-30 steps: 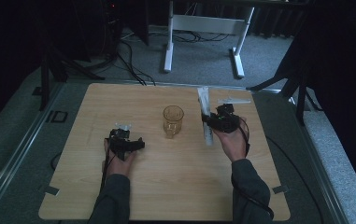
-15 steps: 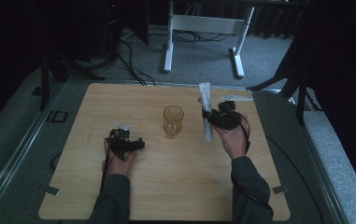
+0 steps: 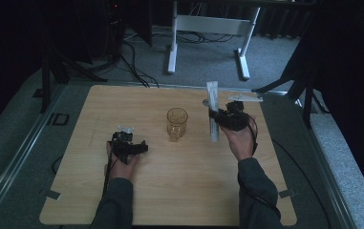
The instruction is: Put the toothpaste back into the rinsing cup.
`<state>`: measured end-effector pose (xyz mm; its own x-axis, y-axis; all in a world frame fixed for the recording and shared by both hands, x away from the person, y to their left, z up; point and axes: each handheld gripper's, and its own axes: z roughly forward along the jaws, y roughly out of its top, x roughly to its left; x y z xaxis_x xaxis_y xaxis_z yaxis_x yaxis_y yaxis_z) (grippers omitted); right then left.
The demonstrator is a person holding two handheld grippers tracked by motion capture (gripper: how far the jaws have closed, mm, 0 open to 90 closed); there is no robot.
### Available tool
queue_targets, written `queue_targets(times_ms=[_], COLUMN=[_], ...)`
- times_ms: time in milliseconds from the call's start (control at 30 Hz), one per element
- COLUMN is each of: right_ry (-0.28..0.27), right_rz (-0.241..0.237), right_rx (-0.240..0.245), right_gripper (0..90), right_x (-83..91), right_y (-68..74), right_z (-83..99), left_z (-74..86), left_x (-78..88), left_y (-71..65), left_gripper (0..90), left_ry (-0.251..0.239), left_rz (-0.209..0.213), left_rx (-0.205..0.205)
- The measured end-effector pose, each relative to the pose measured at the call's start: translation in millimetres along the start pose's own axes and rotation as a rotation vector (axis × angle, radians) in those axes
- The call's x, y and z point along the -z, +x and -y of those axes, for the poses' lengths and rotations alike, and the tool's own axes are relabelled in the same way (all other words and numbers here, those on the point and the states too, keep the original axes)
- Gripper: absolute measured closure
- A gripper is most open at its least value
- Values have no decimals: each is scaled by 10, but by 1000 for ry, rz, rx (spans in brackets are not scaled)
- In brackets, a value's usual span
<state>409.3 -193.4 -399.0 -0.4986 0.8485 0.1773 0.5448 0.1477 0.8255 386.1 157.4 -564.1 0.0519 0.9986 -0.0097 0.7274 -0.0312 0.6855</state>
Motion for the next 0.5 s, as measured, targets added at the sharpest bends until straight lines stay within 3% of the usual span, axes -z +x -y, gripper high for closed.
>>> queue_targets(times_ms=[267,500], right_ry=[-30,-39], right_rz=[-51,-33], right_rx=[-47,-46], right_gripper=[706,706], right_x=[5,9], right_y=[-60,-100], right_z=[-41,-58], left_z=[0,0], left_x=[0,0], left_y=[0,0], left_gripper=[20,20], left_ry=[0,0], left_rz=[0,0], left_rx=[0,0])
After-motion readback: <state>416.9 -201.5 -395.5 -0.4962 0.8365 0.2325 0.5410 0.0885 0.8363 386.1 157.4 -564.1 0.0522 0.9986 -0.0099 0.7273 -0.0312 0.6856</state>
